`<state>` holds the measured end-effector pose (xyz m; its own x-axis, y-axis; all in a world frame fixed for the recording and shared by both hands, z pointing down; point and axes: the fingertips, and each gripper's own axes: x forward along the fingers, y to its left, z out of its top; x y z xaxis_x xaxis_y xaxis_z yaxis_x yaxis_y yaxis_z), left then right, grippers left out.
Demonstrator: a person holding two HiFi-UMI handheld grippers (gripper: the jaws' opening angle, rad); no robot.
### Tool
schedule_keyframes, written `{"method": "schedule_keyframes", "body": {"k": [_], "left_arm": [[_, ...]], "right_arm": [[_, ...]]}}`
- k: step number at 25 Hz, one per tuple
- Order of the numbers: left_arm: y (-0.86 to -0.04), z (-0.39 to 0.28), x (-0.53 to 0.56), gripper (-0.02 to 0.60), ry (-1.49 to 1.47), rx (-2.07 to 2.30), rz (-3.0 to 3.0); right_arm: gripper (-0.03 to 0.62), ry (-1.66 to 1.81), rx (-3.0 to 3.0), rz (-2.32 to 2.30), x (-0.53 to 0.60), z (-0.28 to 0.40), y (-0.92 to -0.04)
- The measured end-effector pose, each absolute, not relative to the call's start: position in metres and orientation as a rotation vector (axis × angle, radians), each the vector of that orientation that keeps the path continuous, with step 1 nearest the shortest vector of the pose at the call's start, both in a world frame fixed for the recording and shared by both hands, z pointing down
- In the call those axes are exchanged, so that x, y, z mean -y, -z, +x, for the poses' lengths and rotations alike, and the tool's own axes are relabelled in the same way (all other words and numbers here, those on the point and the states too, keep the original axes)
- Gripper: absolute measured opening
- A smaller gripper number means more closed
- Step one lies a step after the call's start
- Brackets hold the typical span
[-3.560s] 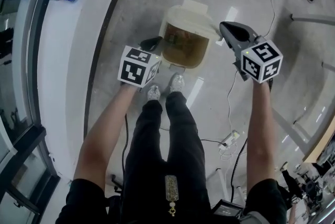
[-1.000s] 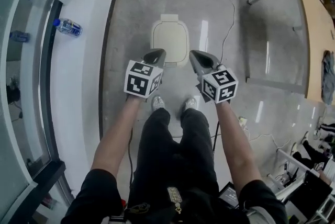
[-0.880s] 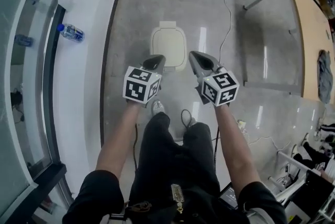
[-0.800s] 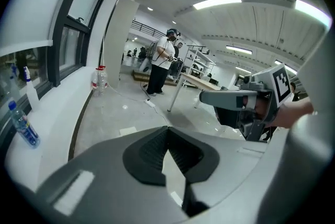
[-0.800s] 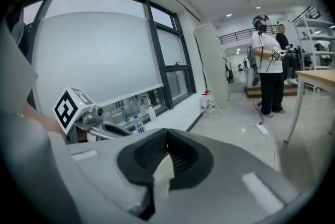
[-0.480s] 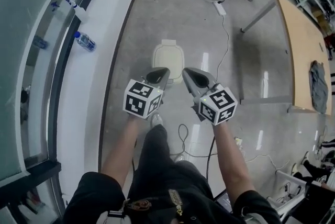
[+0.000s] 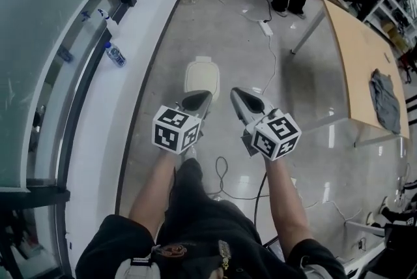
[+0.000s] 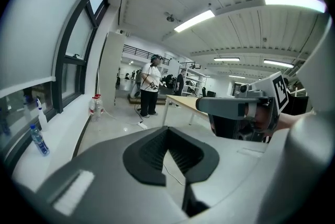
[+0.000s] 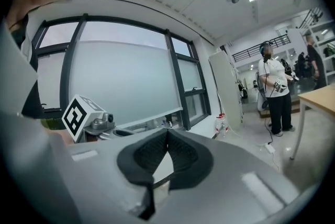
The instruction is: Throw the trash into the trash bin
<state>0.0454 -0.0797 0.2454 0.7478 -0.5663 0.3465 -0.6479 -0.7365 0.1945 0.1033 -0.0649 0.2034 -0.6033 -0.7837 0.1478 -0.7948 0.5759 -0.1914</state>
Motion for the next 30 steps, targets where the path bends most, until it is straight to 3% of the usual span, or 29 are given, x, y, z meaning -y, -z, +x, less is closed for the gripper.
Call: {"method": "schedule_keyframes", "body": {"k": [14,30], "left_arm": [[-0.158,0.068,-0.062,0.003,-0.297,1.009,2.773],[-0.124,0.073,-0.112,0.003,-0.312,0.931,2.85]], "right_arm": [[0.003,-0.285,2.852,1.402,-0.07,0.118,-0.131],[0.003,-0.279,2.867,1.478,-0.118,0.114,-0.098]]}}
